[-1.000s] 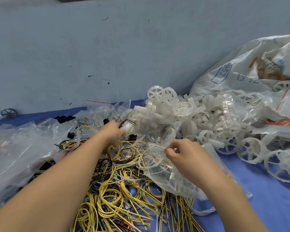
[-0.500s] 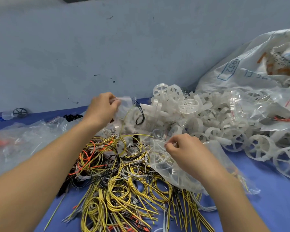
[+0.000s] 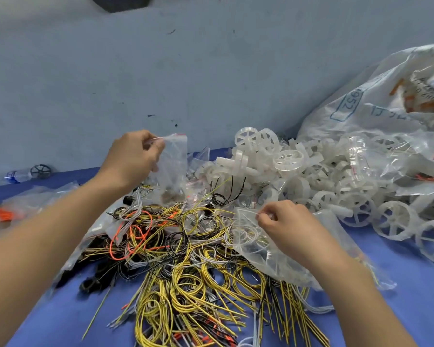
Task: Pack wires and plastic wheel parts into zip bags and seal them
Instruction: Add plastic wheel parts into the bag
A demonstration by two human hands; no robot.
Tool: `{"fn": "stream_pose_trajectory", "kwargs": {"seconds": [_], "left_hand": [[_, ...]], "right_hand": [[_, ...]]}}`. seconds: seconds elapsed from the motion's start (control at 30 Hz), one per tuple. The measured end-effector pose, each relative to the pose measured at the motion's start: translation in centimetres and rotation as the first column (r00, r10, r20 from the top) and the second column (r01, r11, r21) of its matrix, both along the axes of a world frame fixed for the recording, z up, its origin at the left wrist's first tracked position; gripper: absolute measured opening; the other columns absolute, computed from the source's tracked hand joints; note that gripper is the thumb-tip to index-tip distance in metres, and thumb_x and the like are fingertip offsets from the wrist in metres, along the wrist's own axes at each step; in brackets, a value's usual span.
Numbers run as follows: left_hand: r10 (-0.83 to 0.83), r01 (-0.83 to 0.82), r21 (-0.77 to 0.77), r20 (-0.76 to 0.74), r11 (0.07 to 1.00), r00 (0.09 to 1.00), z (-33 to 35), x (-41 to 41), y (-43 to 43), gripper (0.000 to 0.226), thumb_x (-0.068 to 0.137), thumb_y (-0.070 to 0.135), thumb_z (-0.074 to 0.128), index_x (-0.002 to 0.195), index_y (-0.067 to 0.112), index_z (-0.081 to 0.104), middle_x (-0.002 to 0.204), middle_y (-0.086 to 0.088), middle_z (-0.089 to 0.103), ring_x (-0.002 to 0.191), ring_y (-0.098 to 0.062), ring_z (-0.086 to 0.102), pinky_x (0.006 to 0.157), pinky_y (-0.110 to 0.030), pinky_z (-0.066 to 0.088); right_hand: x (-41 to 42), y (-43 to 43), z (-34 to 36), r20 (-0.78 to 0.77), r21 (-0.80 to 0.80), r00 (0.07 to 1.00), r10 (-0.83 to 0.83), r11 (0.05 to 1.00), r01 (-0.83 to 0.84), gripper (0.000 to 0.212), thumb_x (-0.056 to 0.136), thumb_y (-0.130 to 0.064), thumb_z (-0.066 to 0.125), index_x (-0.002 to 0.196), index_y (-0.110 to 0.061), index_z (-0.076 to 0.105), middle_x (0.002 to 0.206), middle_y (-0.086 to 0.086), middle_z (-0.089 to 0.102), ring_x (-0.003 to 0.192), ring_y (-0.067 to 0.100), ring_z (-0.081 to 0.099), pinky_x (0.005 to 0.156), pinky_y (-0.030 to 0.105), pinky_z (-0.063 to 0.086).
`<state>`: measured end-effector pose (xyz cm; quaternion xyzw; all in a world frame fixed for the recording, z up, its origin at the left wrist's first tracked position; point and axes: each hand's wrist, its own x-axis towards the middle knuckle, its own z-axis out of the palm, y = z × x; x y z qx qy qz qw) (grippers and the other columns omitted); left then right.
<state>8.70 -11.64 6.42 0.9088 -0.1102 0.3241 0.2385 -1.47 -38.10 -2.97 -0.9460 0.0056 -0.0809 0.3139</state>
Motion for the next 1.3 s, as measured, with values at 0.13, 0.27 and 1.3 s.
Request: {"fn": "stream_pose_trajectory", "kwargs": {"seconds": [0.13,0.27,1.3], "left_hand": [[-0.179,0.173,-0.459,0.03,0.872,0.983,-0.5,-2.7,-1.0,0.017,0.096,0.034,0.057,0.093,0.019,0.064,0.076,-0.003,0.067,0.06,-0.012,0.07,0.057,-0.037,0.061],[-0.318,0.217,-0.629,-0.05,0.747,0.947,-2.0,-5.9,-3.7,0.018,0.097,0.03,0.057,0.097,0.013,0.064,0.066,0.002,0.065,0.063,-0.025,0.071,0.045,-0.028,0.054],[-0.811,-0.165,-0.916,0.227,-0.367,0.539,-7.9,-10.3,-7.8,0.021,0.088,0.03,0.054,0.099,0.012,0.057,0.117,-0.015,0.069,0.105,-0.037,0.067,0.07,-0.058,0.055]], "right_hand": [[0.1,0.2,-0.2,0.014,-0.011,1.0,-0.011,1.0,0.011,0.027,0.097,-0.031,0.045,0.094,-0.02,0.07,0.085,-0.001,0.071,0.077,0.018,0.065,0.073,0.041,0.057],[0.0,0.3,-0.3,0.042,0.022,0.999,-0.012,1.0,0.011,0.026,0.098,-0.03,0.045,0.1,-0.023,0.069,0.086,-0.006,0.068,0.072,0.012,0.062,0.064,0.034,0.053],[0.4,-0.1,-0.8,0.02,0.167,1.0,-0.019,0.986,0.016,0.025,0.096,-0.03,0.046,0.1,-0.03,0.07,0.061,-0.005,0.064,0.054,0.018,0.064,0.046,0.027,0.046]]}}
